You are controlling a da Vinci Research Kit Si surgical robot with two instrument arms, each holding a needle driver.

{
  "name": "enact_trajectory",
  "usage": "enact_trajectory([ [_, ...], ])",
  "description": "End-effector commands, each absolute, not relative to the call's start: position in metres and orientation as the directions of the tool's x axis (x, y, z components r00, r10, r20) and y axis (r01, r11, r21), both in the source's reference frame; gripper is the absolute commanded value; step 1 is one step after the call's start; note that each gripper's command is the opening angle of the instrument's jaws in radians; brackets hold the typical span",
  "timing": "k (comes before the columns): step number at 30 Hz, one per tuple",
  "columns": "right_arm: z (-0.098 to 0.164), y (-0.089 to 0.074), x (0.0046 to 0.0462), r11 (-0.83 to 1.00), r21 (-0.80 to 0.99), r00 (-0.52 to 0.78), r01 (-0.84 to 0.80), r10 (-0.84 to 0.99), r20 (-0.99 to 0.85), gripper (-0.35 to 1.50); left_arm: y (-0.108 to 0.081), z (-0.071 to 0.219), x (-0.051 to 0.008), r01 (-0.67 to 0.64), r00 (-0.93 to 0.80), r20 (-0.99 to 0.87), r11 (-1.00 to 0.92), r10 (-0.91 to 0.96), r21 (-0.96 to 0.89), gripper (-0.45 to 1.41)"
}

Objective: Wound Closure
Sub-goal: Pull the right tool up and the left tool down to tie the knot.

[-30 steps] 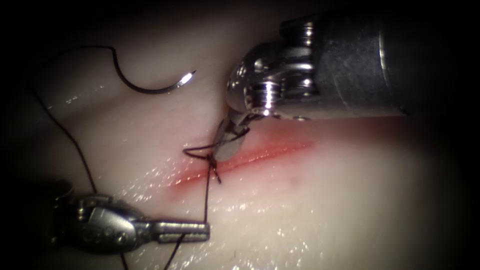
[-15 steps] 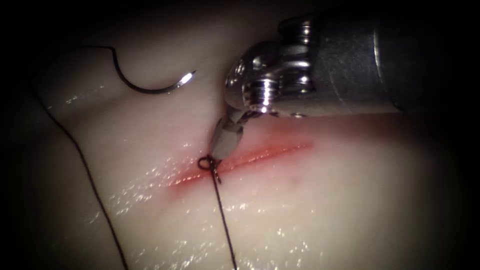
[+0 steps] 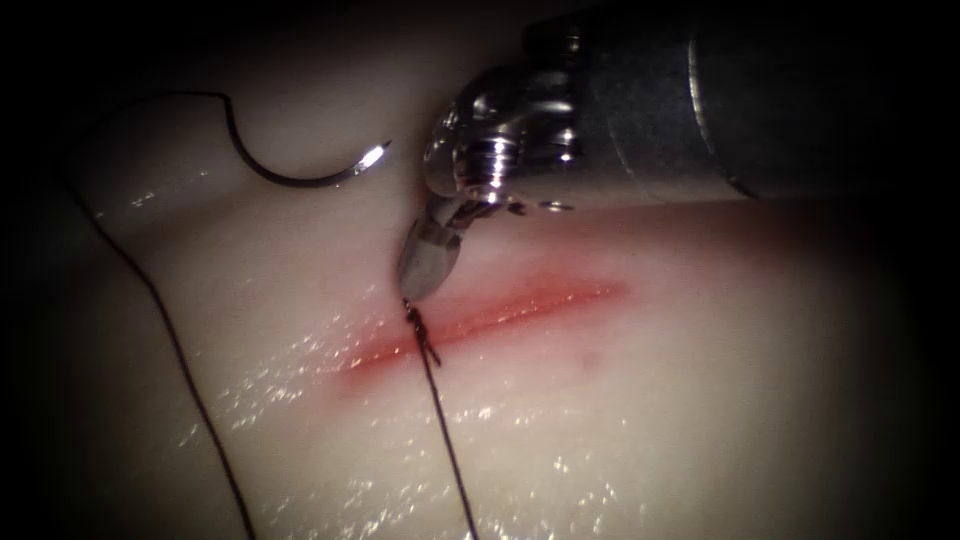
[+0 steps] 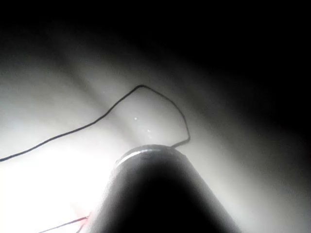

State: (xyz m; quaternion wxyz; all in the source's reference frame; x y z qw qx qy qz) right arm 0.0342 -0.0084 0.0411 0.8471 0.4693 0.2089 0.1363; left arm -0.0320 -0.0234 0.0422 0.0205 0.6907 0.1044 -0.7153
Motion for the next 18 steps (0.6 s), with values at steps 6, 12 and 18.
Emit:
enact_trajectory([
  [6,0.0414,-0.008,0.035,0.53,0.847,0.872,-0.037,0.432,-0.232,-0.35,-0.0256,0.0434,-0.0341,0.22,-0.03,-0.989,-0.964,0.144,-0.147,-0.45],
  [12,0.0417,-0.0077,0.0351,0.534,0.843,0.865,-0.067,0.452,-0.217,-0.35,-0.0274,0.0441,-0.0349,0.284,-0.021,-0.98,-0.939,0.198,-0.196,-0.45],
  [18,0.0427,-0.0076,0.0358,0.57,0.81,0.869,-0.134,0.461,-0.18,-0.35,-0.0289,0.0464,-0.0365,0.32,-0.026,-0.971,-0.919,0.236,-0.232,-0.45],
])
